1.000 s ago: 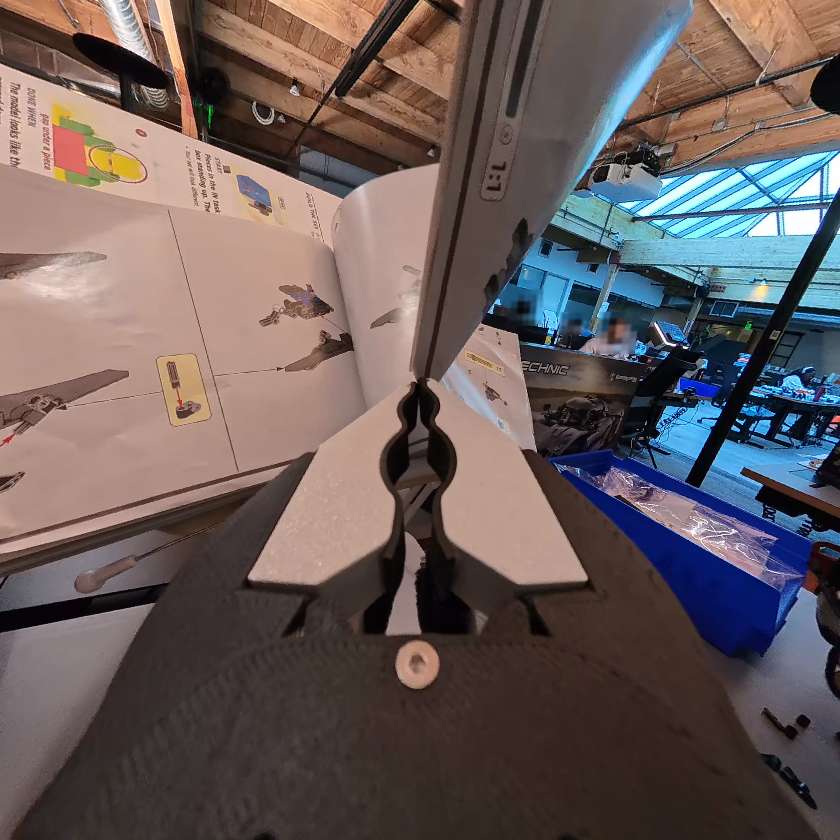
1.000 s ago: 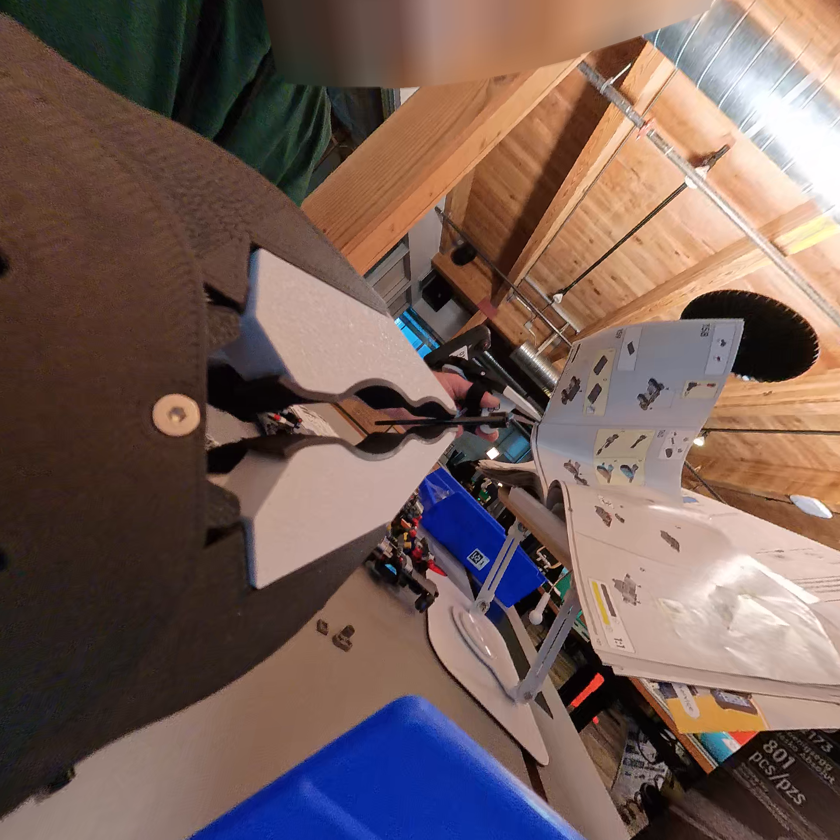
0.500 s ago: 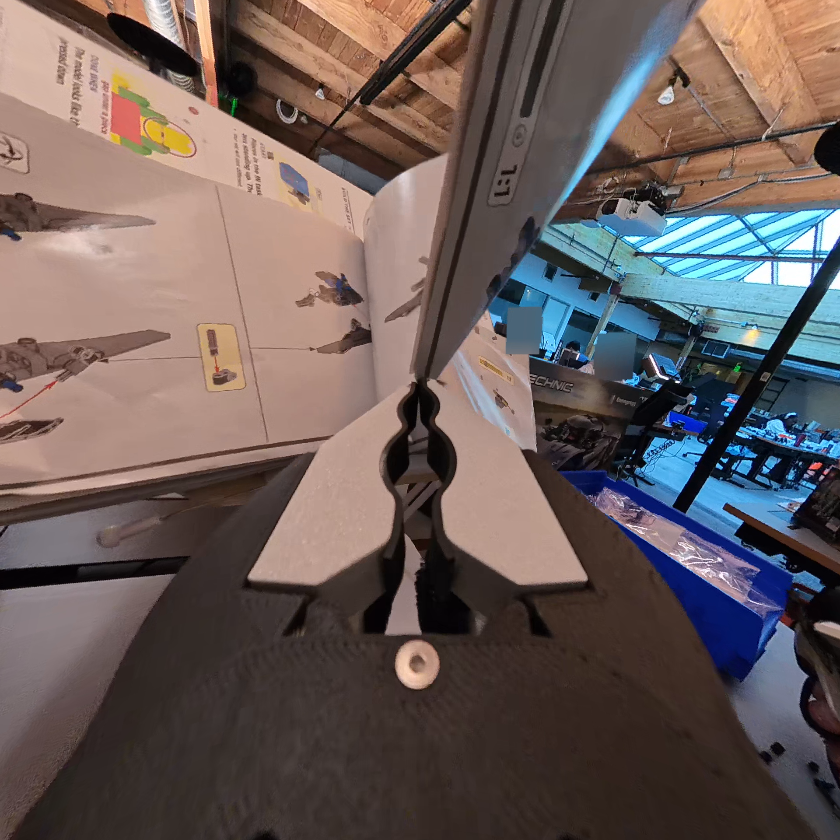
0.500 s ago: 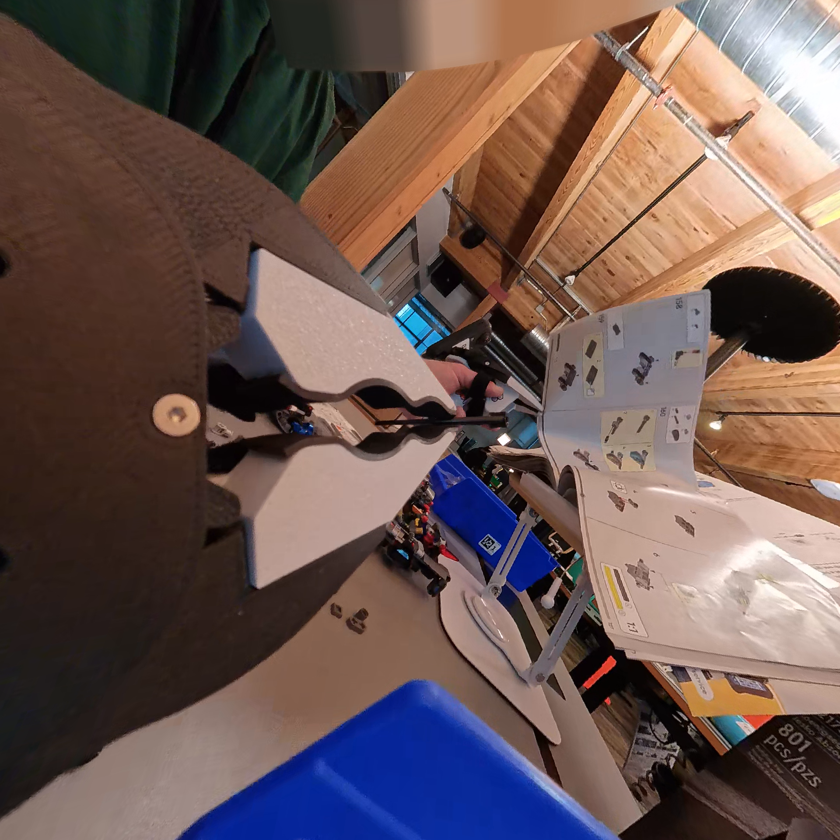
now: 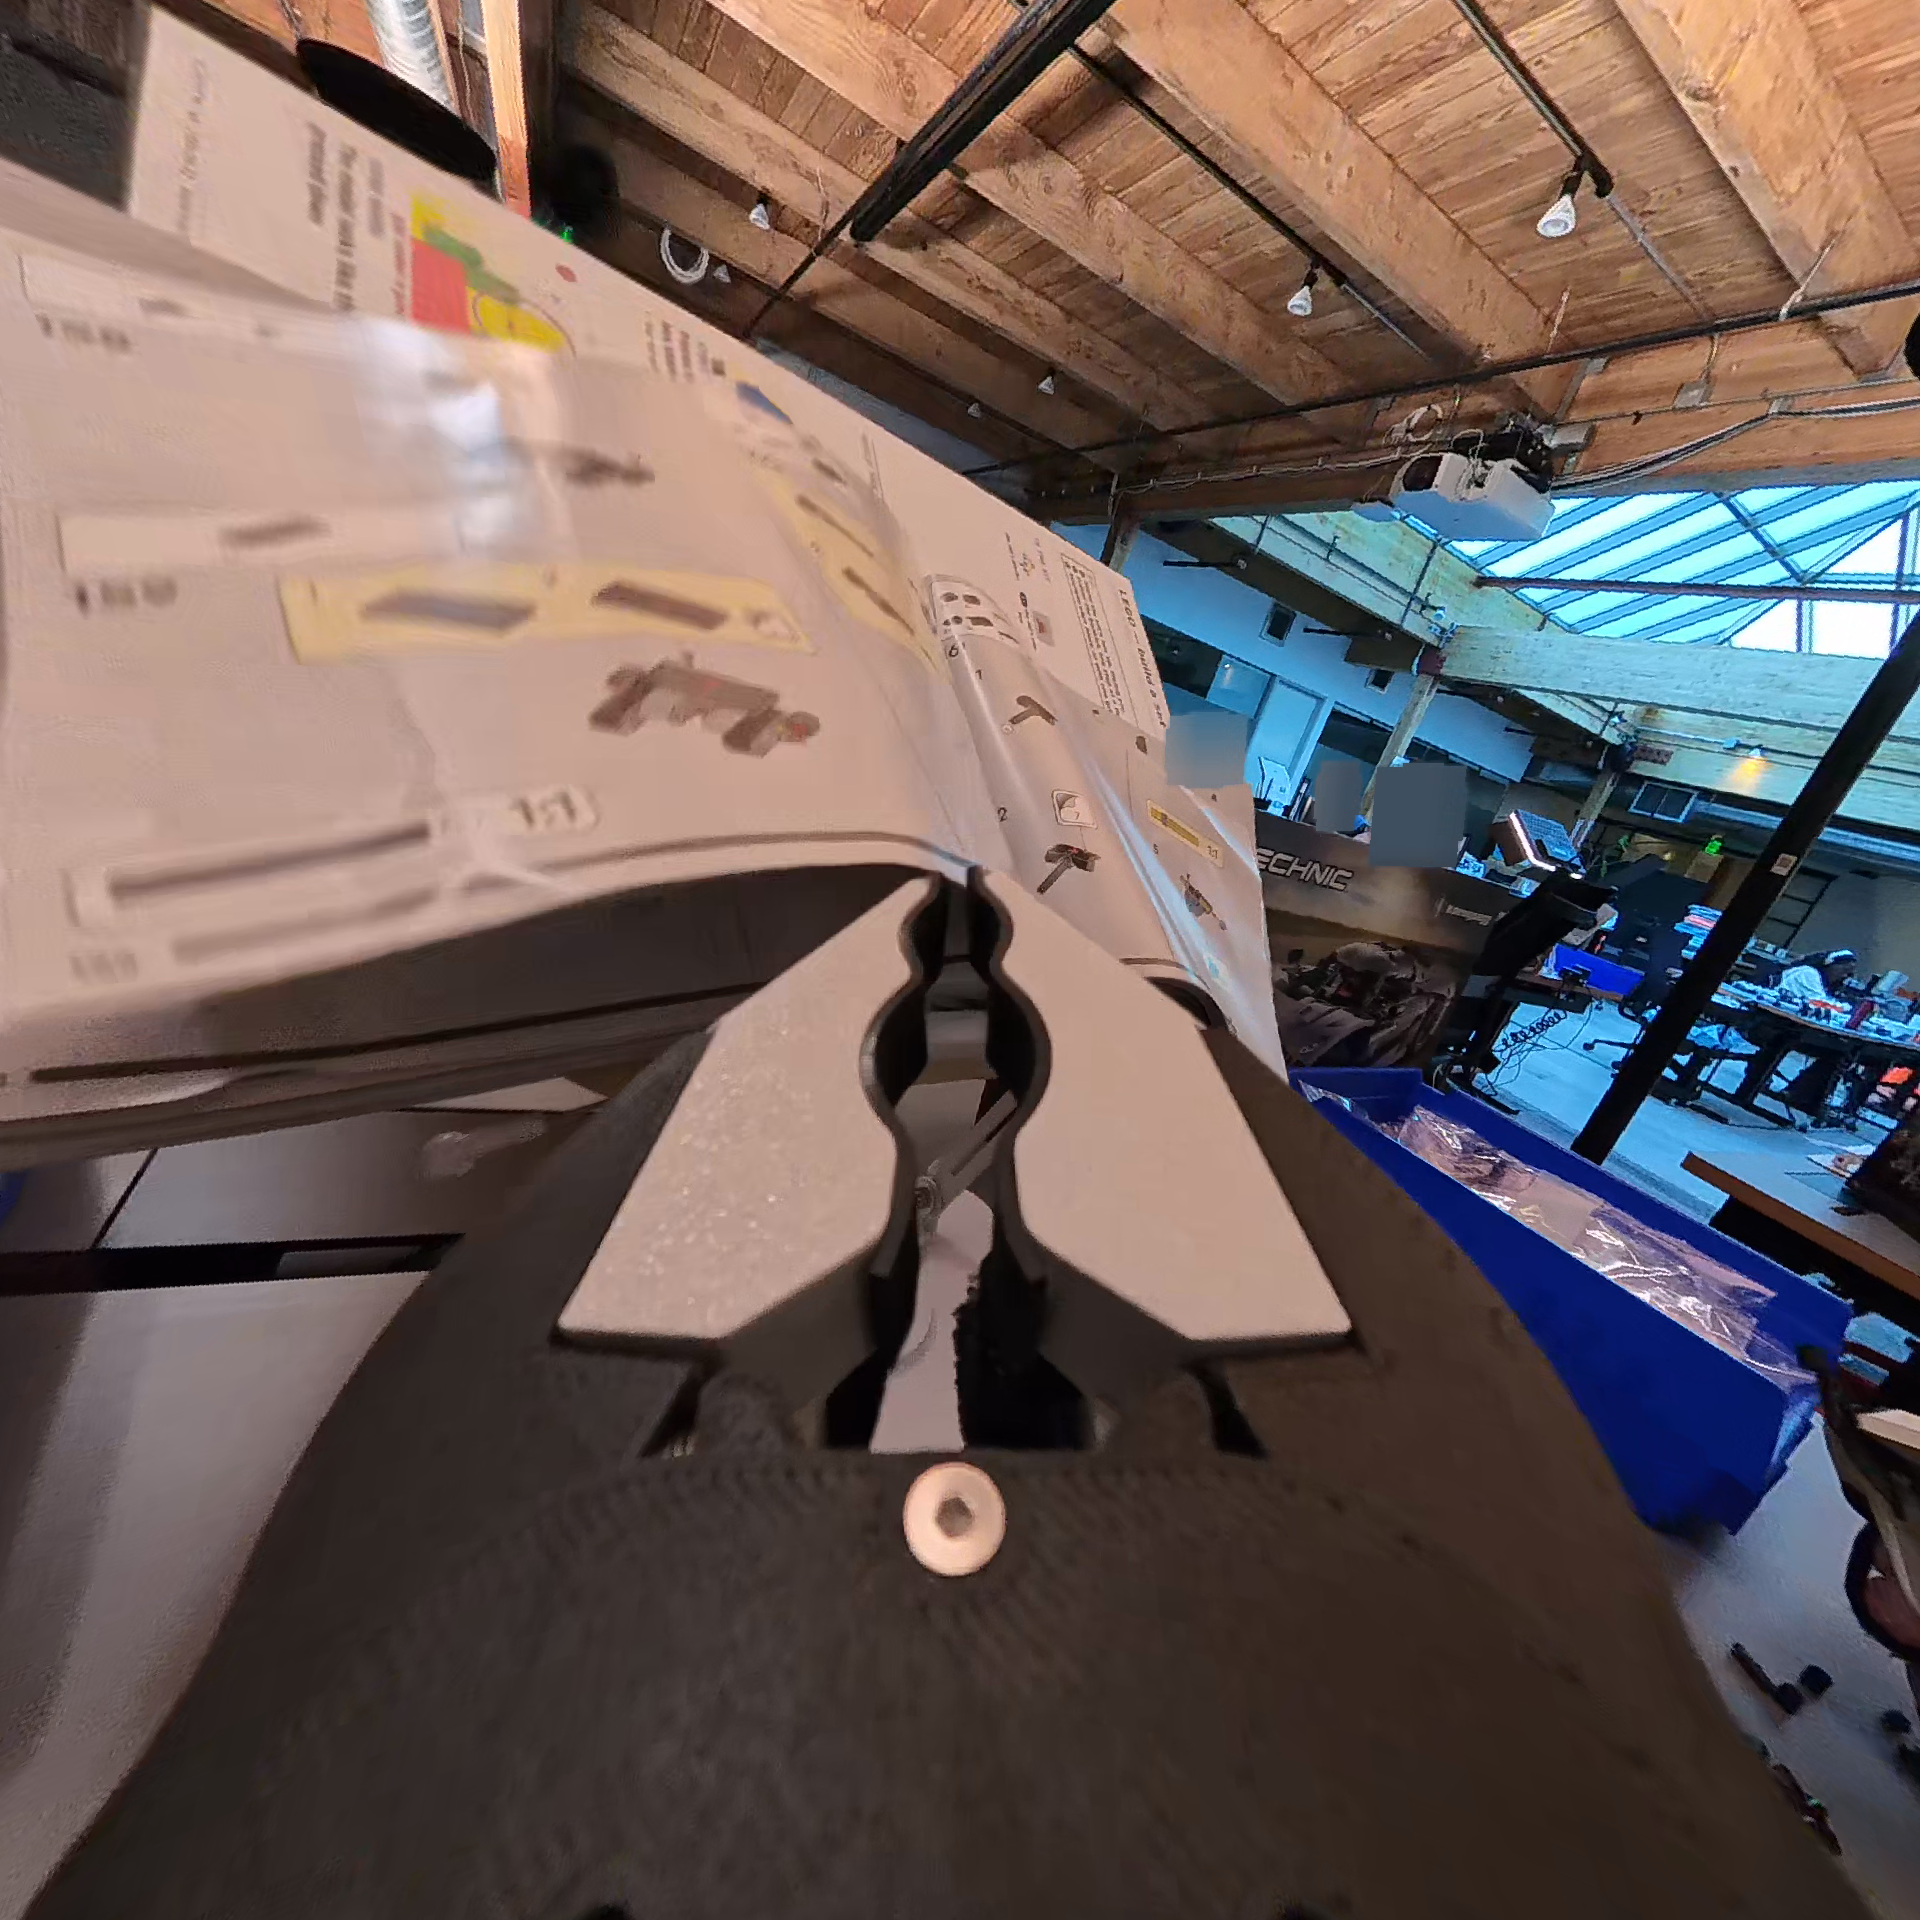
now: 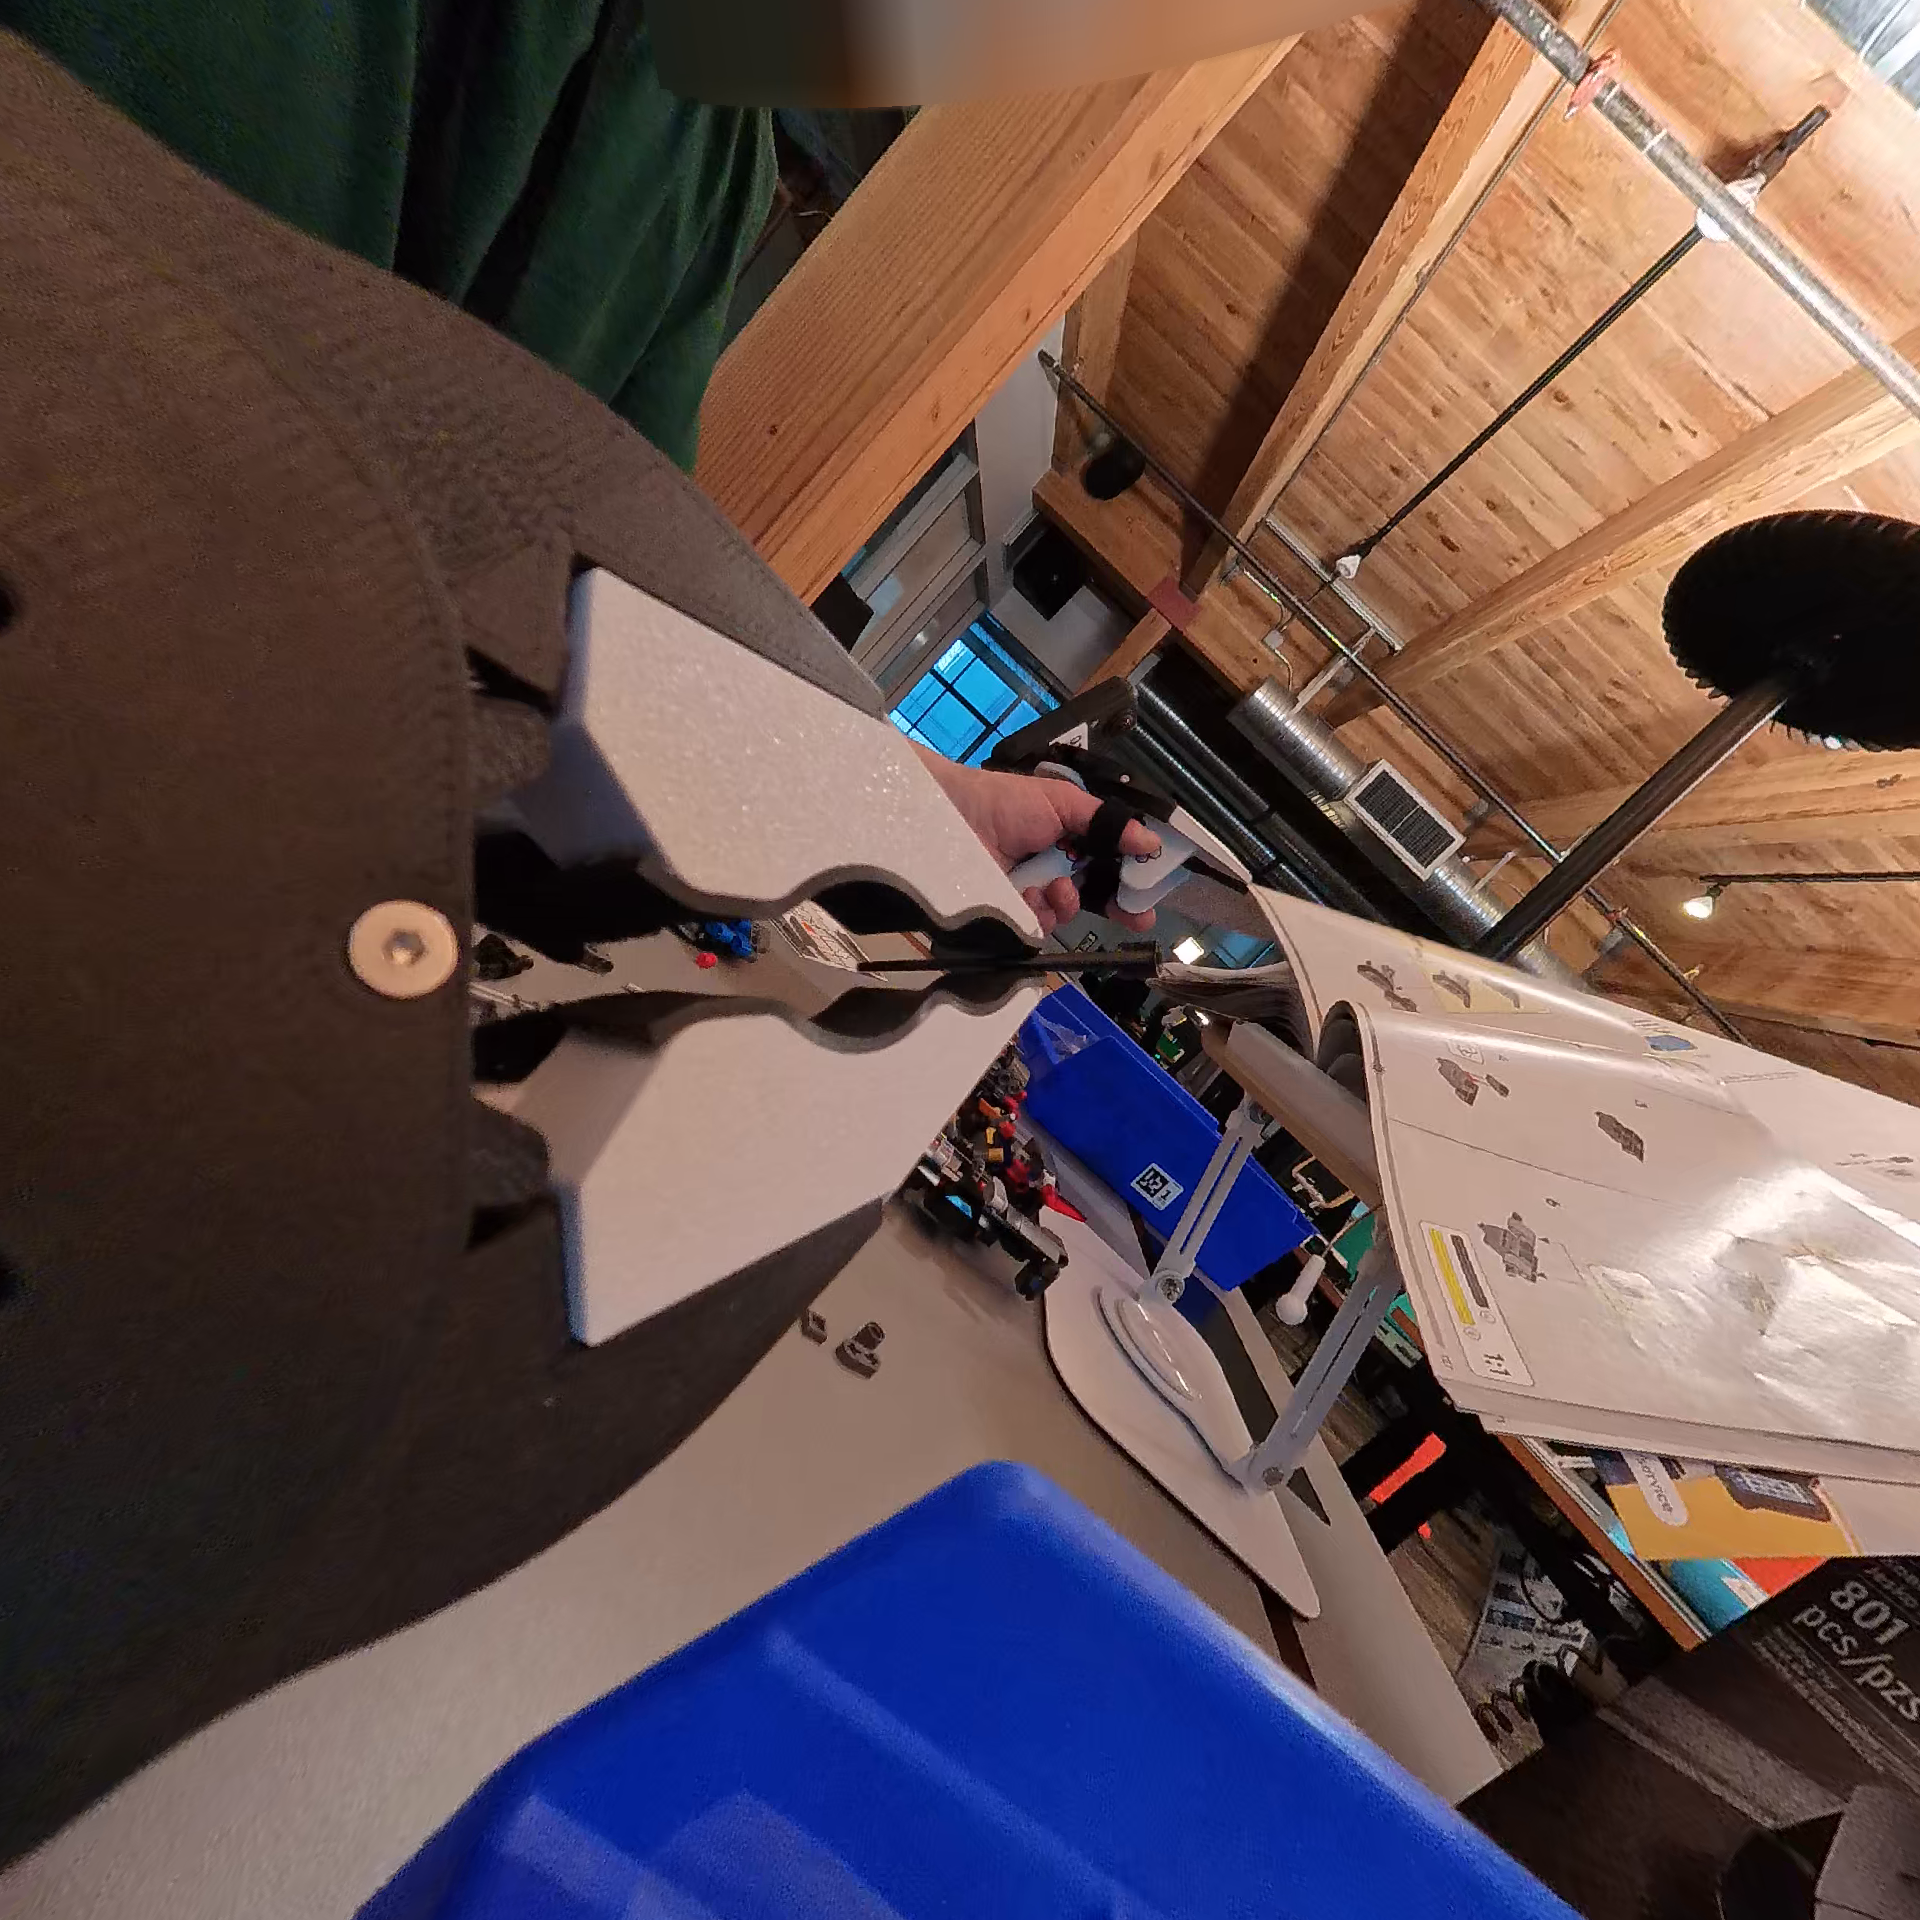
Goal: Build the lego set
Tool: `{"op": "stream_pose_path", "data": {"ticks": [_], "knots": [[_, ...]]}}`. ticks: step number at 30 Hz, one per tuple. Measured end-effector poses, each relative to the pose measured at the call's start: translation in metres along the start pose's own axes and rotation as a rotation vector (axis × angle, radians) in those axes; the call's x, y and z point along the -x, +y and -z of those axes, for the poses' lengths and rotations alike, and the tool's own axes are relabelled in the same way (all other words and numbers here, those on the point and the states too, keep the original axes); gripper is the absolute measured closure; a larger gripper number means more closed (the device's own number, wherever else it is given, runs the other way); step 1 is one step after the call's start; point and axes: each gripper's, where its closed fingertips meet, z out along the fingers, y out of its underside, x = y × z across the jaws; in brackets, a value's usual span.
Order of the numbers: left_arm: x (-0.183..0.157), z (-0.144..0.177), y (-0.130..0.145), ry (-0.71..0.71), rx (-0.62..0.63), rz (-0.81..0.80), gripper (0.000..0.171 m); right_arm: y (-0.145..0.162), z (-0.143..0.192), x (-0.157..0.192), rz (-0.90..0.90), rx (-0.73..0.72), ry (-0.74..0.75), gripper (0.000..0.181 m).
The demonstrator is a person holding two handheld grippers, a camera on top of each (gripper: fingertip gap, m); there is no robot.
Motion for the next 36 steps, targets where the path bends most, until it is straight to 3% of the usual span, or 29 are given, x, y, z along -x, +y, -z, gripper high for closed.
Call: {"op": "stream_pose_path", "data": {"ticks": [1,18,25,36], "knots": [[0.003,0.001,0.0,0.001,0.003,0.01,0.167,0.0,0.0,-0.001,-0.001,0.001,0.001,0.181],[0.05,0.02,-0.028,0.004,-0.08,0.123,0.154,0.005,0.0,-0.009,0.008,0.027,0.032,0.181],[0.04,0.012,-0.053,0.08,-0.137,0.156,0.152,0.005,0.0,-0.008,0.01,0.028,0.033,0.181],[0.009,-0.004,-0.071,0.162,-0.153,0.103,0.163,0.005,0.001,-0.006,0.017,0.031,0.033,0.181]]}}
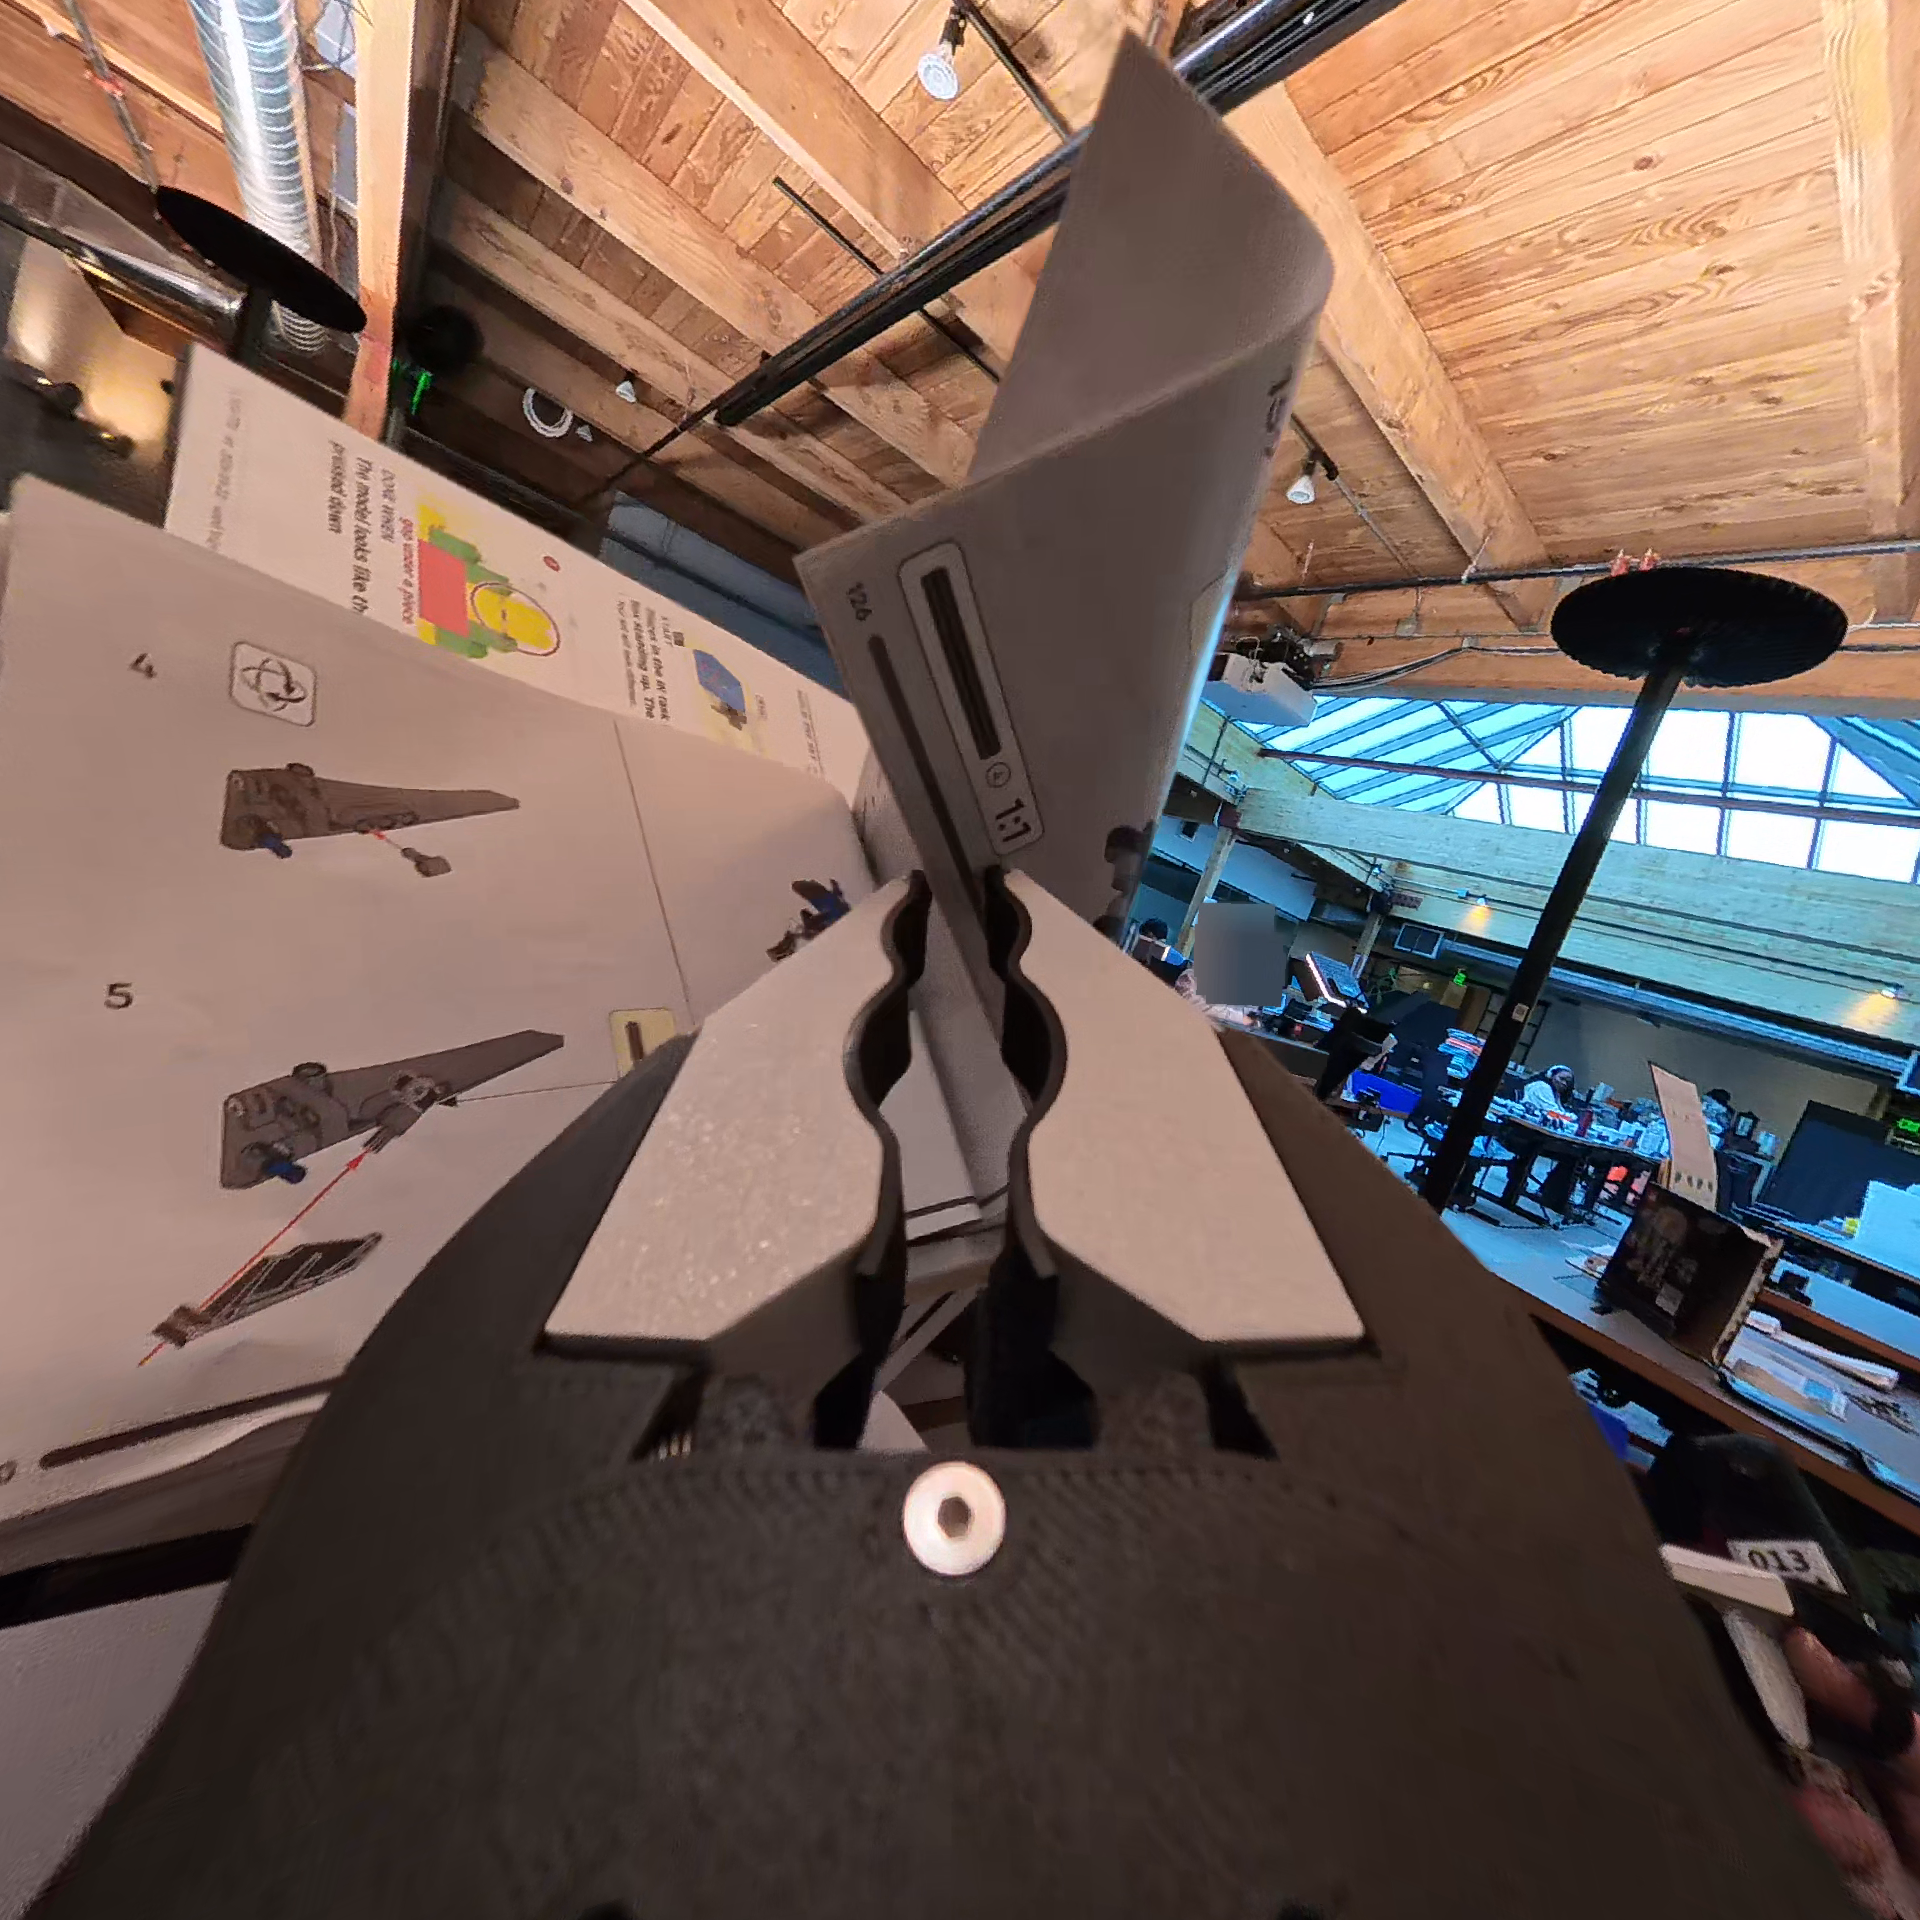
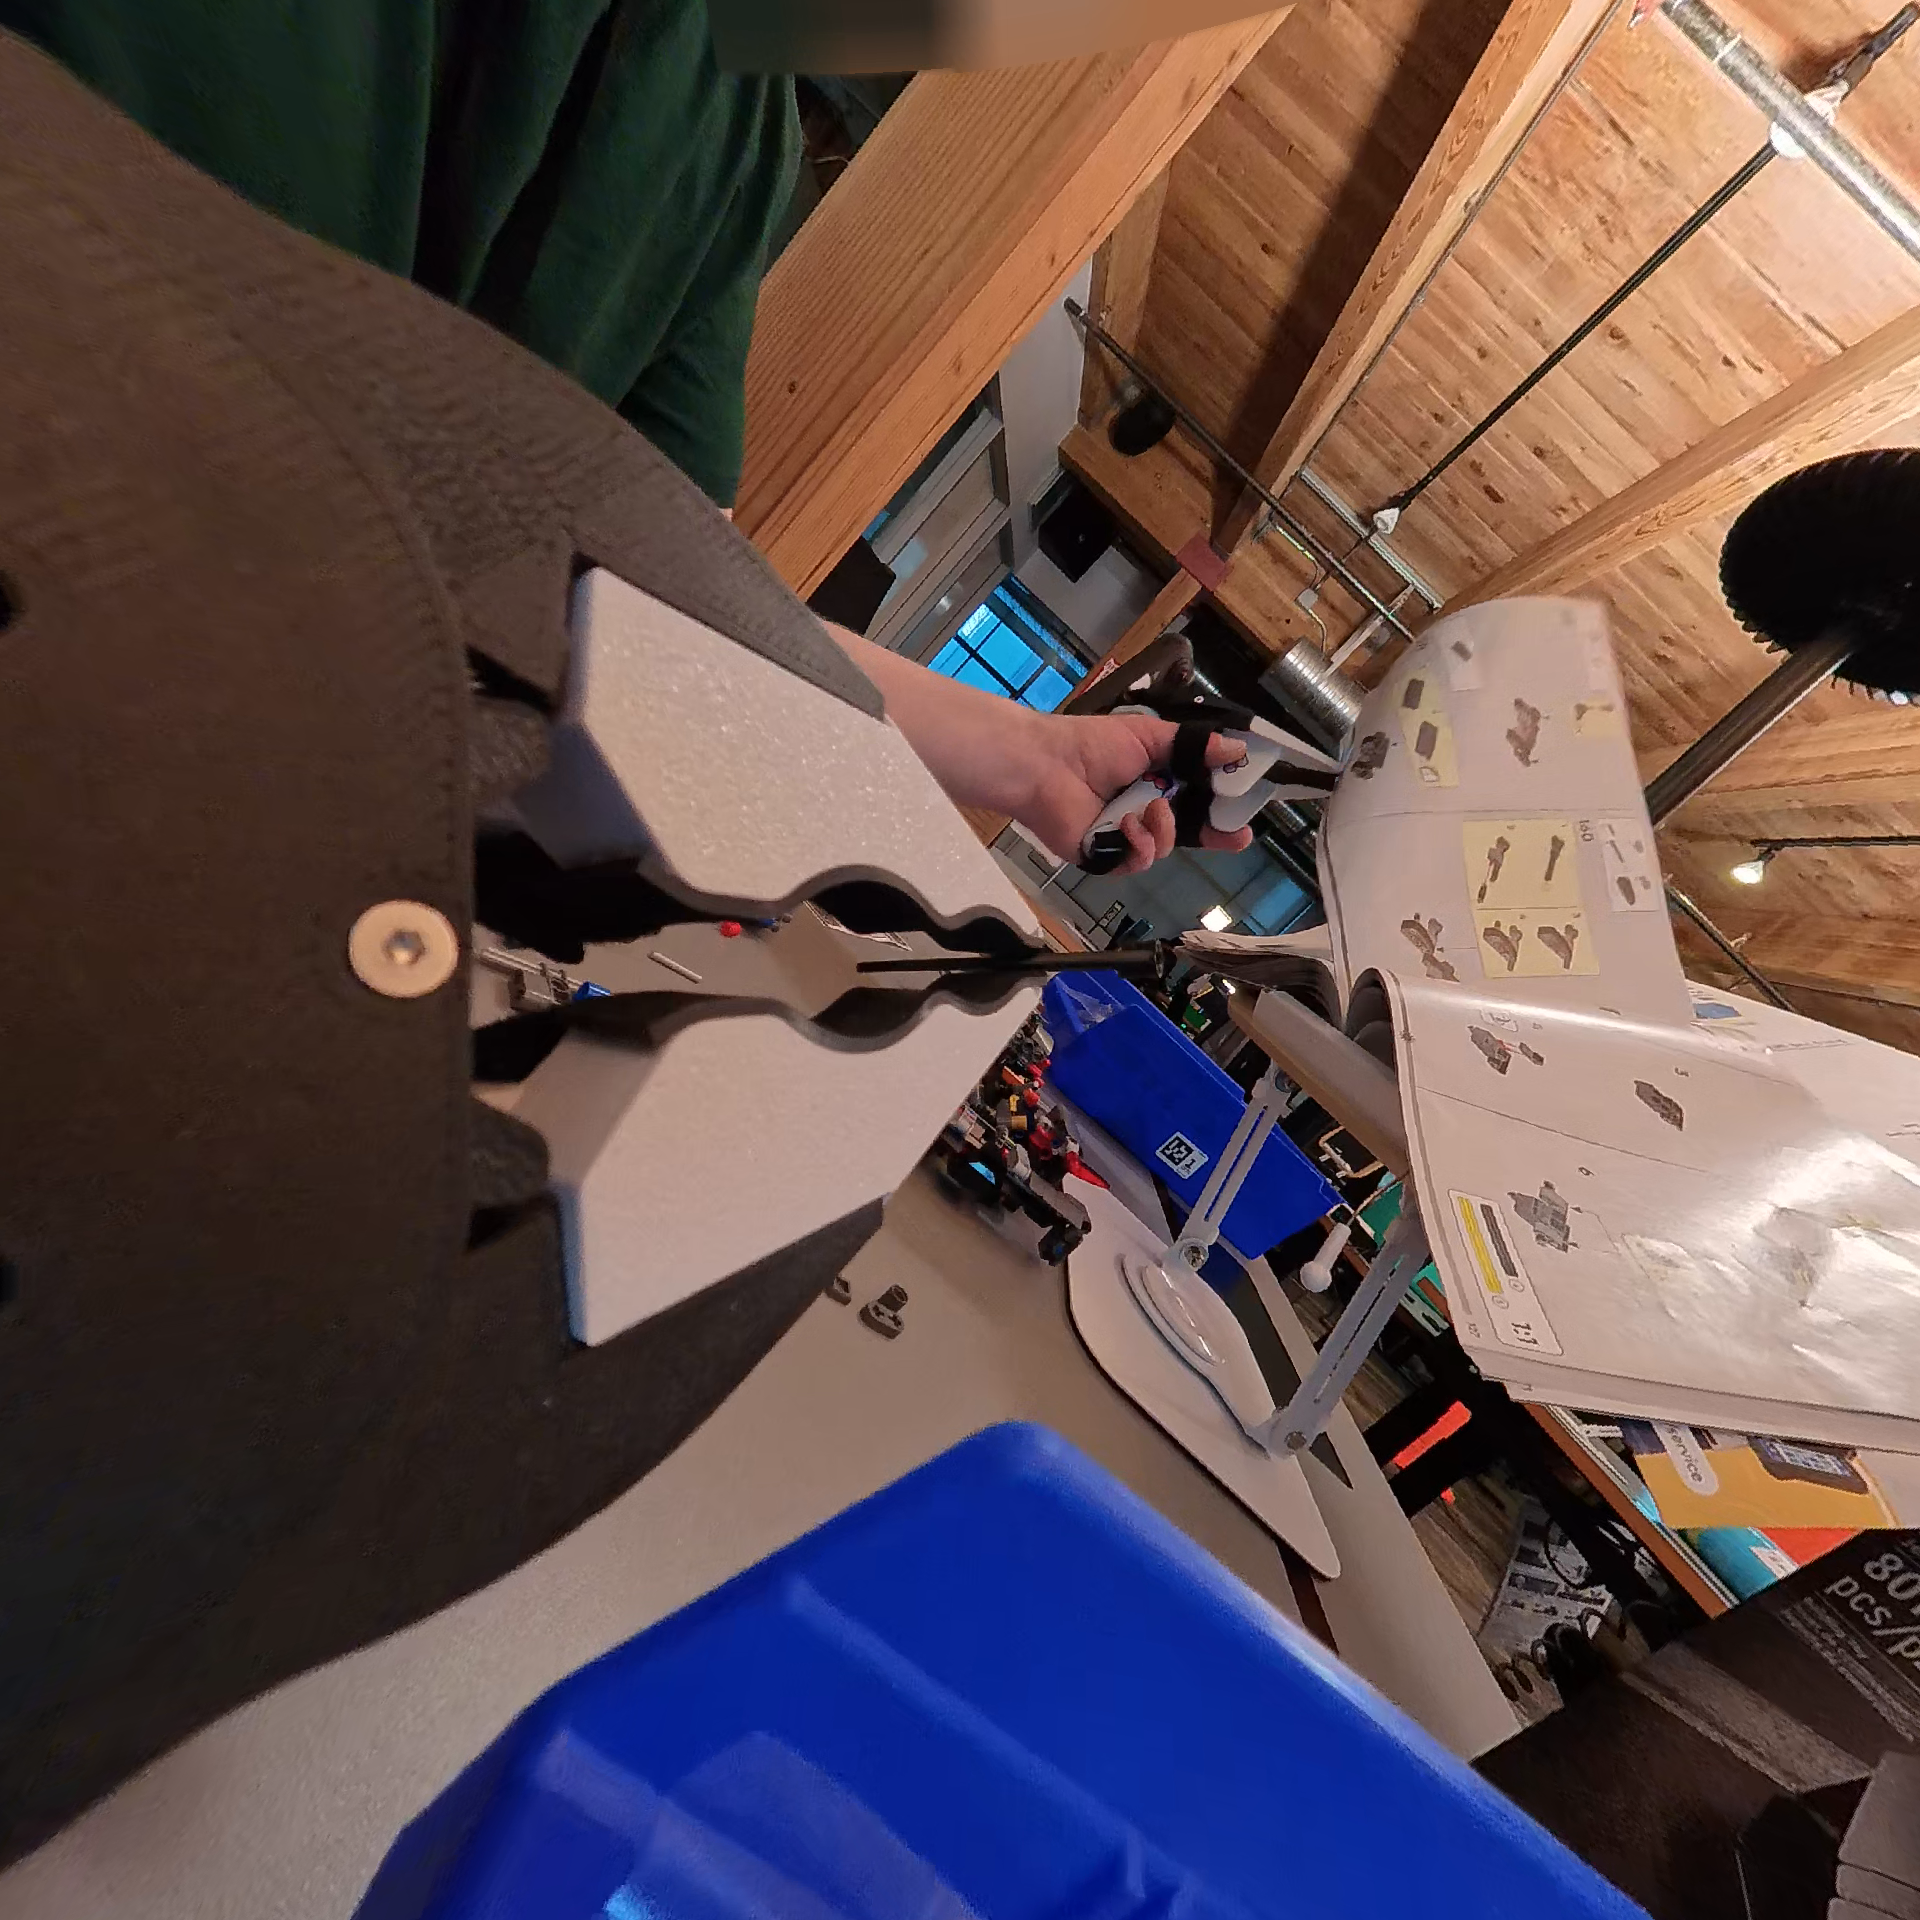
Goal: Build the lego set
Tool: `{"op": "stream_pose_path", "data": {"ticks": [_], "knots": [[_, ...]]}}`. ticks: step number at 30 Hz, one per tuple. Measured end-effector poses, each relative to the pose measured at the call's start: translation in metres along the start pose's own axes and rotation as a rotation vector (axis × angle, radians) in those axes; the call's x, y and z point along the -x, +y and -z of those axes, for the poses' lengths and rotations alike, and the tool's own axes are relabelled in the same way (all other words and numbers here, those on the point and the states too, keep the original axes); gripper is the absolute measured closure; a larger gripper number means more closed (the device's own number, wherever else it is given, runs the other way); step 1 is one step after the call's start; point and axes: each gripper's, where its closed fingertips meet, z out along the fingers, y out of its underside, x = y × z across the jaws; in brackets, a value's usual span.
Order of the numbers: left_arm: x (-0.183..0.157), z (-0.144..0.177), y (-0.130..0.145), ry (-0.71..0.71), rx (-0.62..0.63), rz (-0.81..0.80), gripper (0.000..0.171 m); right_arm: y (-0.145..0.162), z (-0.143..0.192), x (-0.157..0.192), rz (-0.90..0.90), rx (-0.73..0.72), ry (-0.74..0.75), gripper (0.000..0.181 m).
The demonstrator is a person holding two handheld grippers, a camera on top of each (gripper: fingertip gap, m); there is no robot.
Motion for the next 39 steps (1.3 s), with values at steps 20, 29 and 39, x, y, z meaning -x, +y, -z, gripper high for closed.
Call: {"op": "stream_pose_path", "data": {"ticks": [20,29,39], "knots": [[-0.058,-0.043,0.025,0.147,0.132,-0.157,0.171,0.078,-0.017,-0.025,0.386,0.556,0.342,0.147],[-0.074,-0.047,0.04,0.223,0.178,-0.179,0.171,-0.014,-0.125,0.048,0.608,0.328,0.203,0.123],[-0.082,-0.052,0.056,0.28,0.227,-0.188,0.171,-0.083,-0.262,0.076,0.492,0.119,-0.046,0.118]]}}
